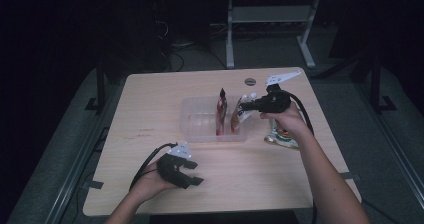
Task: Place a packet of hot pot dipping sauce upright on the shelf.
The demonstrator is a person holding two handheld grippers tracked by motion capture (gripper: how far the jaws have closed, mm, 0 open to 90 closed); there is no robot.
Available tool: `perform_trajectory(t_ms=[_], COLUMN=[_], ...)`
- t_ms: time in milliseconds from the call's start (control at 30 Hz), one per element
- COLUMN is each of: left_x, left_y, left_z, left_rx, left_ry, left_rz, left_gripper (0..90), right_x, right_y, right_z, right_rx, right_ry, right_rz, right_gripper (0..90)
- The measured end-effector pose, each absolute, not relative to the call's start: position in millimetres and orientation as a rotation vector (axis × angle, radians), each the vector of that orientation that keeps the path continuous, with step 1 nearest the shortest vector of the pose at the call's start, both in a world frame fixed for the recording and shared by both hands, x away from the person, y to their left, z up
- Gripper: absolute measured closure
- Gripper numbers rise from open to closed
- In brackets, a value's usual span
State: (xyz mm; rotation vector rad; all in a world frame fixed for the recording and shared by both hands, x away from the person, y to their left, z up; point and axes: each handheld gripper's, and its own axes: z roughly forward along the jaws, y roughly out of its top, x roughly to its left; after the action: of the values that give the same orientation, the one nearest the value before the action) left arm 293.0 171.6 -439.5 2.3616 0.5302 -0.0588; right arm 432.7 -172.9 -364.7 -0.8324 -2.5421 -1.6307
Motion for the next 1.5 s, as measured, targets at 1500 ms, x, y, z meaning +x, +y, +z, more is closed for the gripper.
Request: perform_trajectory(t_ms=[1500], left_x=[293.9], left_y=[170.2], left_z=[-440.8], left_rx=[2.368], left_ry=[0.52], left_rz=[-0.062], left_gripper=[36.9], right_x=[429.5], right_y=[-159.6], right_z=[-373.8], right_rx=[-0.924], right_ry=[-2.61], right_rz=[-1.595], right_gripper=[62.9])
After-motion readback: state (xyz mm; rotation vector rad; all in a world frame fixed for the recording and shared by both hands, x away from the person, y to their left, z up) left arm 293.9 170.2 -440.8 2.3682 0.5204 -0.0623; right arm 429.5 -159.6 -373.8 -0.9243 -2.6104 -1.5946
